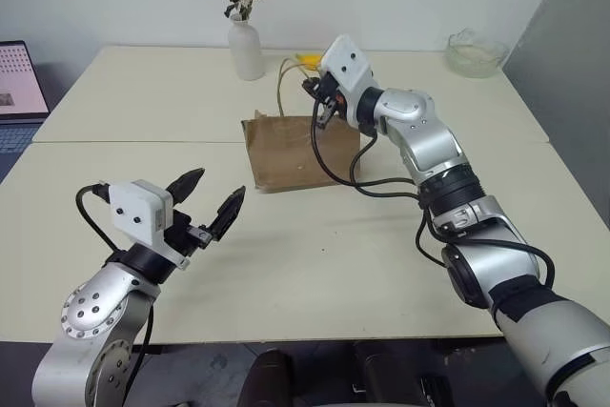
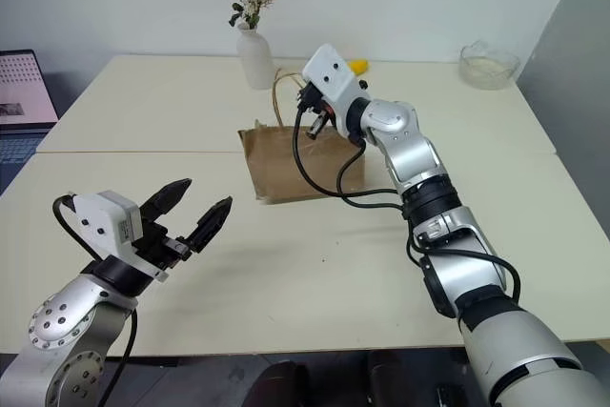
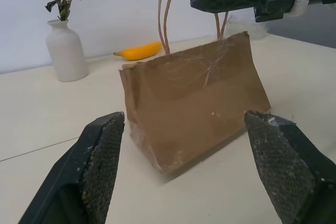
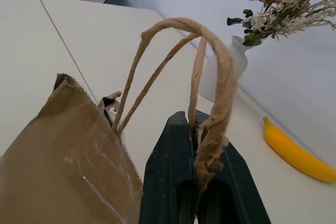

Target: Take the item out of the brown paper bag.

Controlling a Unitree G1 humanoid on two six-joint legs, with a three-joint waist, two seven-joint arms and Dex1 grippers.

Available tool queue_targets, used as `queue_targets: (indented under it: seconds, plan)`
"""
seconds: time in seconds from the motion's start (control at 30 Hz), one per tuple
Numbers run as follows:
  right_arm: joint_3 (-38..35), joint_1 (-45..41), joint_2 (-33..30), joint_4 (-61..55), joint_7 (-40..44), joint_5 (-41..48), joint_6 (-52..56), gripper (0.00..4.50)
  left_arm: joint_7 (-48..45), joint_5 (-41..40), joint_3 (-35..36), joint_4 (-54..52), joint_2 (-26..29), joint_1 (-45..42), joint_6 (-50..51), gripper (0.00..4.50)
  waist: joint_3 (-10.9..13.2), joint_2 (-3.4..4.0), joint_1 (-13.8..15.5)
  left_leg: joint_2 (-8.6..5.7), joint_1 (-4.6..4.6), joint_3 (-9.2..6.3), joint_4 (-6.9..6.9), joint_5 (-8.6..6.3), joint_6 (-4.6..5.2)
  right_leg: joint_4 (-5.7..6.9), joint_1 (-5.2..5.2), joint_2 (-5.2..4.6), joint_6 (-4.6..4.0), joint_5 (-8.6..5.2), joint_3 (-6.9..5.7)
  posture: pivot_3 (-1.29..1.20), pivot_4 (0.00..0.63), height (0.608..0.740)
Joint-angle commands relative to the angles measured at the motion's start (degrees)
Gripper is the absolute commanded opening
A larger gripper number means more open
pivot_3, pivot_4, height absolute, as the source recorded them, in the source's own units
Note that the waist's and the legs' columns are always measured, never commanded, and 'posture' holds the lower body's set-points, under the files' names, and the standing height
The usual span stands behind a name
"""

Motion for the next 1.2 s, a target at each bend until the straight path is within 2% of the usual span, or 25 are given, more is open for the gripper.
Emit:
queue_targets:
  seconds: [0.03,0.13,0.23,0.47,0.6,0.8,0.97,1.1,1.2]
  plan:
    - [-0.5,-0.4,-0.5,-3.6,0.5,0.1,1.1,0.04,-0.4,0.2,0.4,-0.5,0.1,-0.1,-1.5,3.80,0.0,0.00,0.0,0.00,0.00,0.01,0.01,0.00,0.00,0.00,0.00,0.00,0.00,0.00,0.01,0.00,0.150,0.740]
    - [-0.6,0.1,-0.9,-4.7,0.8,0.3,2.4,0.04,-0.8,0.2,0.4,0.2,0.5,-0.6,-1.8,3.80,0.0,0.00,0.0,0.00,0.01,0.00,0.01,0.00,0.00,0.02,0.00,0.00,0.00,0.00,0.00,0.00,0.150,0.740]
    - [-0.8,0.8,-1.2,-5.8,1.2,0.6,3.6,0.57,-1.1,0.3,0.3,0.6,0.8,-1.2,-1.9,3.80,0.0,0.00,0.0,0.00,0.01,-0.01,0.01,0.00,0.00,0.03,0.00,0.00,0.00,0.00,-0.02,0.00,0.150,0.740]
    - [-1.6,3.4,-2.8,-11.4,4.0,2.3,7.7,3.10,-2.5,-1.0,-0.5,0.6,1.0,-2.3,-1.2,3.80,0.0,-0.01,0.0,-0.01,0.00,0.00,0.01,0.00,0.00,0.00,0.00,0.00,0.00,0.00,0.00,0.00,0.150,0.740]
    - [-3.9,5.5,-3.5,-16.8,5.4,6.2,13.9,4.45,-4.7,-3.7,-0.9,-1.1,2.1,-2.8,-0.2,3.80,0.0,-0.01,0.0,0.00,0.01,0.00,0.01,0.00,0.00,0.03,0.00,0.00,0.00,0.00,-0.01,0.00,0.150,0.740]
    - [-7.1,9.5,-5.9,-27.2,9.3,14.1,23.2,4.45,-6.4,-6.6,-1.8,-2.1,4.6,-4.1,1.7,3.80,0.0,-0.01,0.0,0.00,0.00,-0.03,0.02,0.00,0.00,0.03,0.01,0.00,0.01,-0.01,-0.03,0.00,0.150,0.740]
    - [-8.4,16.2,-12.5,-37.8,11.4,17.2,26.7,4.45,-5.0,-4.8,-2.3,0.8,5.9,-8.2,2.9,3.80,0.0,-0.06,0.3,-0.04,0.01,-0.02,0.05,0.00,0.01,0.01,0.03,0.00,0.12,-0.06,-0.03,0.00,0.150,0.740]
    - [-12.4,28.2,-20.5,-53.1,14.3,23.6,31.6,4.45,-4.9,-4.4,-3.0,7.2,7.7,-17.3,4.3,3.80,-0.1,-0.10,0.7,-0.06,-0.01,-0.12,0.07,0.00,0.01,-0.02,0.09,0.00,0.30,-0.17,-0.12,0.00,0.150,0.740]
    - [-15.2,36.8,-22.2,-64.1,11.3,27.4,35.7,4.50,-7.9,-0.9,-5.3,17.2,9.6,-26.4,2.1,3.25,-0.1,-0.11,0.6,-0.06,-0.01,-0.12,0.08,0.00,0.01,0.00,0.09,0.01,0.32,-0.18,-0.11,0.00,0.150,0.740]
